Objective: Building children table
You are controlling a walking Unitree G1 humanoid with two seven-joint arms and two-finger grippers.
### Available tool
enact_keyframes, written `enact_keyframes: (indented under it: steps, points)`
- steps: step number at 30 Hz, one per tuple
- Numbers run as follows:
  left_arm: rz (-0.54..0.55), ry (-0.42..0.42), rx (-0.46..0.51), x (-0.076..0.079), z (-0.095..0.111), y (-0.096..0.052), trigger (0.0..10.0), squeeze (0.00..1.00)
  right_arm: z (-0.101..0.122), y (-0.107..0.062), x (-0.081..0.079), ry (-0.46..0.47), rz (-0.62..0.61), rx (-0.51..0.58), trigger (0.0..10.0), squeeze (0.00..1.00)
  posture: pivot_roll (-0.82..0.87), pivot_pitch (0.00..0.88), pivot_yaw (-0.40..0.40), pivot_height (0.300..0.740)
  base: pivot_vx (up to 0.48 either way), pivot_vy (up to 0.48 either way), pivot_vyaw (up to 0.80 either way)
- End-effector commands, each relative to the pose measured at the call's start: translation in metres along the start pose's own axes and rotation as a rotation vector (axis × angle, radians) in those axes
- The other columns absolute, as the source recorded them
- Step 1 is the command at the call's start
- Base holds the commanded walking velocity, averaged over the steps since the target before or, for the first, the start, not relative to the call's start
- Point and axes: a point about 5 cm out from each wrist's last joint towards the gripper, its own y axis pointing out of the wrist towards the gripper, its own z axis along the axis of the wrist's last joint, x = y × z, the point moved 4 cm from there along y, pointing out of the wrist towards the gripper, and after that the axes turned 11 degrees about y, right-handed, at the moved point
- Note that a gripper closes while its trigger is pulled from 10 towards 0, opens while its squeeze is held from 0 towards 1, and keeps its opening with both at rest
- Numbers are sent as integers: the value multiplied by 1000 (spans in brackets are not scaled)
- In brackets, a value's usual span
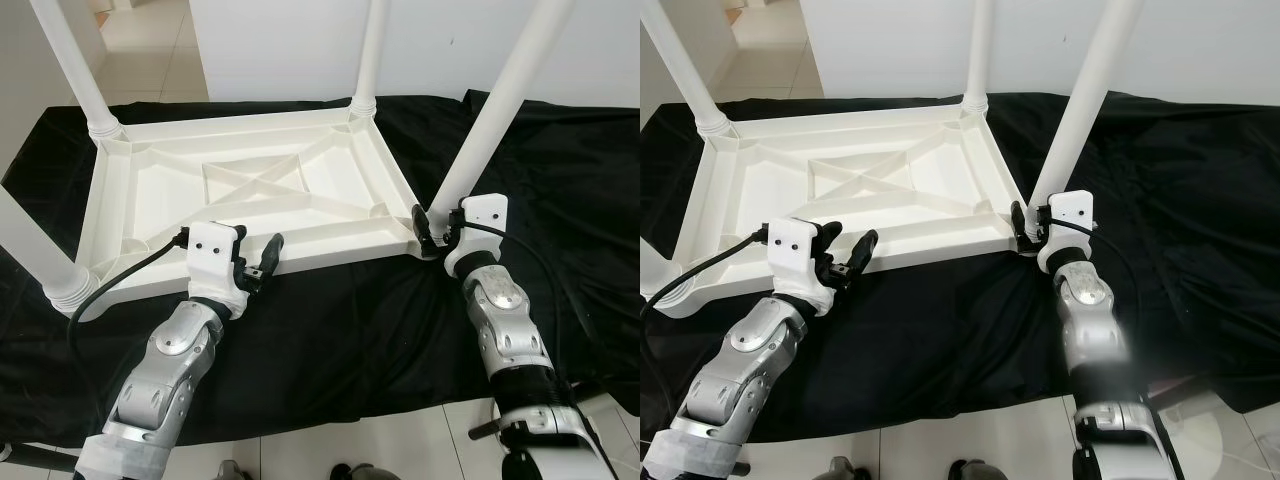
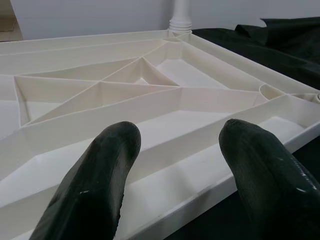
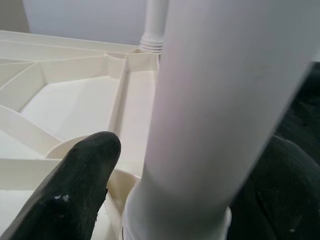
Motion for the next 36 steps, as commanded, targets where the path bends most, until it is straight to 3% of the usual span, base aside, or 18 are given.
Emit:
enact_keyframes:
  steps: [1, 7, 8, 10, 11, 12, 25, 27, 30, 35, 36]
  points:
    - [-177, 1, 32, 17, 3, -2, 10000, 0, -5, 1, -3, -2, 44, -17, 10000, 0, -27, 150, 4, 740, 0, 0, 0]
    - [-172, 2, 31, 16, 3, -2, 10000, 0, -10, 7, -4, -28, 120, -51, 10000, 0, -19, 148, 3, 740, 0, 0, 0]
    - [-167, 3, 31, 15, 3, -2, 10000, 0, -11, 7, -3, -41, 151, -63, 7020, 0, -19, 148, 1, 740, 0, 0, 0]
    - [-165, 4, 31, 15, 3, -1, 10000, 0, -12, 7, -3, -48, 169, -69, 7020, 0, -20, 147, 0, 740, 0, 0, 0]
    - [-163, 4, 31, 15, 3, -1, 10000, 0, -12, 7, -2, -49, 187, -70, 2902, 0, -20, 147, 0, 740, 0, 0, 0]
    - [-160, 2, 30, 14, 3, -1, 10000, 0, -11, 6, 0, -48, 196, -71, 0, 0, -18, 148, -5, 740, 0, 0, 0]
    - [-143, 7, 33, 13, 3, 0, 10000, 0, -14, -10, 7, 22, 186, -54, 0, 0, -23, 141, -23, 740, 0, 0, 0]
    - [-139, 3, 36, 12, 3, 1, 10000, 0, -13, -15, -2, 116, 74, -34, 10000, 0, -27, 137, -29, 740, 0, 0, 0]
    - [-137, 1, 36, 11, 2, 1, 10000, 0, -16, -20, -12, 192, -28, -40, 10000, 0, -30, 135, -29, 740, 0, 0, 0]
    - [-138, 1, 37, 11, 2, 2, 10000, 0, -19, -25, -17, 230, -133, -48, 10000, 0, -31, 132, -32, 740, 0, 0, 0]
    - [-140, 2, 37, 9, 2, 2, 10000, 0, -22, -34, -22, 295, -336, -52, 10000, 0, -38, 129, -32, 740, 0, 0, 0]
